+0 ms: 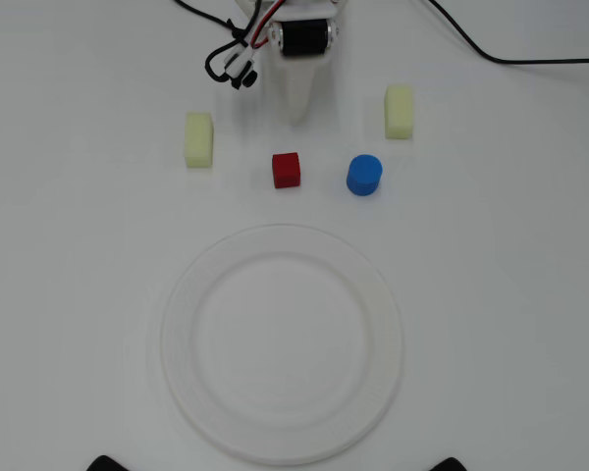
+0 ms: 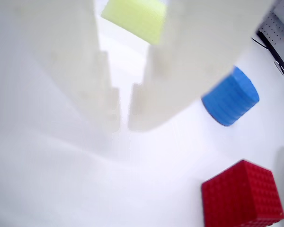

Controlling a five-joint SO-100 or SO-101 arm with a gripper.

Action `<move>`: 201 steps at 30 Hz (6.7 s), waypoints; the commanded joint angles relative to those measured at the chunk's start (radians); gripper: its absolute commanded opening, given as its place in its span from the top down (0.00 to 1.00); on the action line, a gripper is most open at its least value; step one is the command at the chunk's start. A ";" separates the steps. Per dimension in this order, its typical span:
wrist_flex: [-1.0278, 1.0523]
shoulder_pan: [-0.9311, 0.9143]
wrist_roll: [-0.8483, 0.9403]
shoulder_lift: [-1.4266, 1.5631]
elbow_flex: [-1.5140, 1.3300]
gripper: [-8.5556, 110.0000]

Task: Grasp a blue block and put it in the dish.

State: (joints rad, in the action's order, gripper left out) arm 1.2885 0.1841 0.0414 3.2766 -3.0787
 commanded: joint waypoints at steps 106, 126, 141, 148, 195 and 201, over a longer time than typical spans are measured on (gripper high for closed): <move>-0.284 0.278 0.032 -1.647 1.132 0.91; -0.368 0.012 0.229 -1.293 1.138 0.93; -0.666 -0.112 0.206 -1.628 1.339 0.93; -0.666 -0.094 0.163 -1.804 1.422 0.93; -0.630 -0.095 0.143 -1.798 1.341 0.69; -0.554 -0.100 0.117 -1.677 1.341 0.64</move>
State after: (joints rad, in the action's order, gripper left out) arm 0.7041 0.0920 0.1672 1.4864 -1.7426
